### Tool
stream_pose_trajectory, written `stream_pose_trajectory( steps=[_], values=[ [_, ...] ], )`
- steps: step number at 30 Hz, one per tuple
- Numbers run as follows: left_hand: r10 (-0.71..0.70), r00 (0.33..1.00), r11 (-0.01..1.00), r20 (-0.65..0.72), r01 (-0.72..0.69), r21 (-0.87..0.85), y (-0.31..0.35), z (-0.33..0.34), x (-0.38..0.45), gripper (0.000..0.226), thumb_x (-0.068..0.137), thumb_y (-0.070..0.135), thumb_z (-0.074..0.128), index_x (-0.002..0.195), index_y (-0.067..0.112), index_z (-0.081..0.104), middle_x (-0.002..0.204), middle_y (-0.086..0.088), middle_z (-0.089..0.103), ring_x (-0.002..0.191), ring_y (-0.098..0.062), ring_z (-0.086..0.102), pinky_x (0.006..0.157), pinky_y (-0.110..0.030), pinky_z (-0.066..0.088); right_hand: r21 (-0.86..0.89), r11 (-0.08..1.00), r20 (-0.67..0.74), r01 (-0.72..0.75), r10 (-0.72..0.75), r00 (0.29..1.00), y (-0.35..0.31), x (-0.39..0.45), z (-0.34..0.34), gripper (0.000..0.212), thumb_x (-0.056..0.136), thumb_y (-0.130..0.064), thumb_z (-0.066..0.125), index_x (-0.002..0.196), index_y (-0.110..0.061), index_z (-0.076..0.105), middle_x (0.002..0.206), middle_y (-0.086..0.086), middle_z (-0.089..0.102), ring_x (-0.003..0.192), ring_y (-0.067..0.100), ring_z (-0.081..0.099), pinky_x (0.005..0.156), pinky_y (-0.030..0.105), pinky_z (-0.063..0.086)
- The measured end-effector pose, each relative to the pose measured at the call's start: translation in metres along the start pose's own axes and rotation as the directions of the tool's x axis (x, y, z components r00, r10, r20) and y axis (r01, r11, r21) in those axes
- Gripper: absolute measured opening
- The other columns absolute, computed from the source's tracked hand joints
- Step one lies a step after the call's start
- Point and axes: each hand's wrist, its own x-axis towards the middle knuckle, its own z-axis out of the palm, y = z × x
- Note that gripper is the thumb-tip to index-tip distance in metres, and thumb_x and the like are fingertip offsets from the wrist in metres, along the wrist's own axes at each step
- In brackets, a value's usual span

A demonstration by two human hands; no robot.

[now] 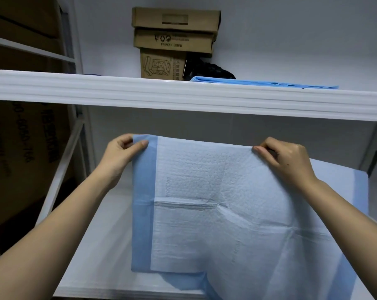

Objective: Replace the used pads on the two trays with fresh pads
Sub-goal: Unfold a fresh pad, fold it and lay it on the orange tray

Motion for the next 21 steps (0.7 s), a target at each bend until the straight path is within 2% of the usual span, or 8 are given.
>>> stream_pose_trajectory(
  steps=[4, 7, 9, 12, 15, 17, 19, 21],
  values=[
    [-0.023, 0.999, 0.993, -0.049, 0.017, -0.116, 0.002, 0.000, 0.004, 0.007, 0.091, 0.015, 0.060, 0.086, 0.018, 0.063, 0.075, 0.009, 0.067, 0.077, -0.008, 0.061, 0.071, -0.021, 0.048, -0.002, 1.000, -0.013, 0.004, -0.004, 1.000, 0.002, -0.002, 0.001, 0.041, 0.090, -0.047, 0.044, 0.071, -0.014, 0.060, 0.054, 0.000, 0.055, 0.048, 0.022, 0.052, 0.047, 0.029, 0.040],
    [-0.024, 0.999, 0.987, -0.047, 0.016, -0.162, -0.001, -0.003, 0.007, 0.017, 0.096, 0.020, 0.053, 0.082, 0.020, 0.062, 0.055, 0.008, 0.044, 0.062, -0.009, 0.043, 0.066, -0.024, 0.040, -0.015, 1.000, -0.027, 0.027, -0.027, 0.999, 0.003, -0.003, 0.002, 0.054, 0.094, -0.056, 0.035, 0.070, -0.014, 0.059, 0.053, 0.000, 0.054, 0.046, 0.022, 0.050, 0.046, 0.027, 0.037],
    [-0.031, 0.999, 0.982, -0.045, 0.022, -0.189, -0.001, -0.003, 0.009, 0.021, 0.097, 0.022, 0.049, 0.078, 0.022, 0.059, 0.052, 0.007, 0.034, 0.058, -0.010, 0.035, 0.065, -0.025, 0.036, -0.024, 0.999, -0.036, 0.036, -0.036, 0.999, 0.004, -0.003, 0.003, 0.059, 0.095, -0.058, 0.030, 0.070, -0.014, 0.059, 0.052, 0.000, 0.053, 0.046, 0.023, 0.050, 0.045, 0.027, 0.036],
    [-0.039, 0.997, 0.986, -0.065, 0.027, -0.165, 0.003, -0.001, 0.010, 0.016, 0.097, 0.021, 0.047, 0.084, 0.020, 0.055, 0.055, 0.006, 0.039, 0.059, -0.010, 0.038, 0.065, -0.026, 0.038, -0.033, 0.999, -0.039, 0.035, -0.037, 0.999, 0.005, -0.004, 0.004, 0.058, 0.095, -0.057, 0.031, 0.069, -0.013, 0.059, 0.052, 0.001, 0.053, 0.045, 0.024, 0.050, 0.045, 0.026, 0.036],
    [-0.068, 0.997, 0.976, -0.036, 0.059, -0.212, 0.005, -0.001, 0.011, 0.017, 0.094, 0.032, 0.045, 0.095, 0.021, 0.057, 0.084, -0.002, 0.060, 0.073, -0.014, 0.052, 0.070, -0.028, 0.041, -0.044, 0.999, -0.032, 0.029, -0.030, 0.999, 0.005, -0.004, 0.005, 0.055, 0.094, -0.056, 0.034, 0.069, -0.013, 0.057, 0.052, 0.001, 0.053, 0.046, 0.024, 0.050, 0.045, 0.027, 0.035],
    [0.006, 1.000, 0.999, -0.008, -0.006, -0.053, 0.008, -0.001, 0.011, 0.012, 0.093, 0.032, 0.055, 0.100, 0.025, 0.060, 0.100, -0.001, 0.064, 0.085, -0.006, 0.059, 0.076, -0.020, 0.046, -0.043, 0.998, -0.033, 0.039, -0.041, 0.999, 0.003, -0.001, 0.006, 0.057, 0.095, -0.057, 0.030, 0.069, -0.013, 0.056, 0.052, 0.001, 0.052, 0.046, 0.024, 0.049, 0.045, 0.026, 0.035],
    [0.119, 0.993, 0.980, -0.009, -0.116, 0.161, 0.010, -0.001, 0.012, 0.007, 0.090, 0.014, 0.064, 0.093, 0.020, 0.064, 0.090, 0.009, 0.067, 0.080, 0.008, 0.061, 0.072, -0.008, 0.046, -0.050, 0.997, -0.035, 0.052, -0.054, 0.998, 0.001, 0.001, 0.007, 0.057, 0.095, -0.057, 0.030, 0.068, -0.013, 0.055, 0.052, 0.001, 0.053, 0.045, 0.025, 0.050, 0.045, 0.026, 0.035],
    [0.197, 0.979, 0.952, -0.054, -0.177, 0.250, 0.011, -0.001, 0.012, 0.015, 0.087, 0.006, 0.064, 0.086, 0.020, 0.065, 0.079, 0.016, 0.068, 0.076, 0.008, 0.061, 0.073, -0.008, 0.046, -0.066, 0.996, -0.034, 0.055, -0.057, 0.998, 0.000, 0.002, 0.007, 0.053, 0.094, -0.055, 0.037, 0.068, -0.012, 0.056, 0.052, 0.002, 0.054, 0.046, 0.026, 0.051, 0.046, 0.027, 0.035]
  ],
)
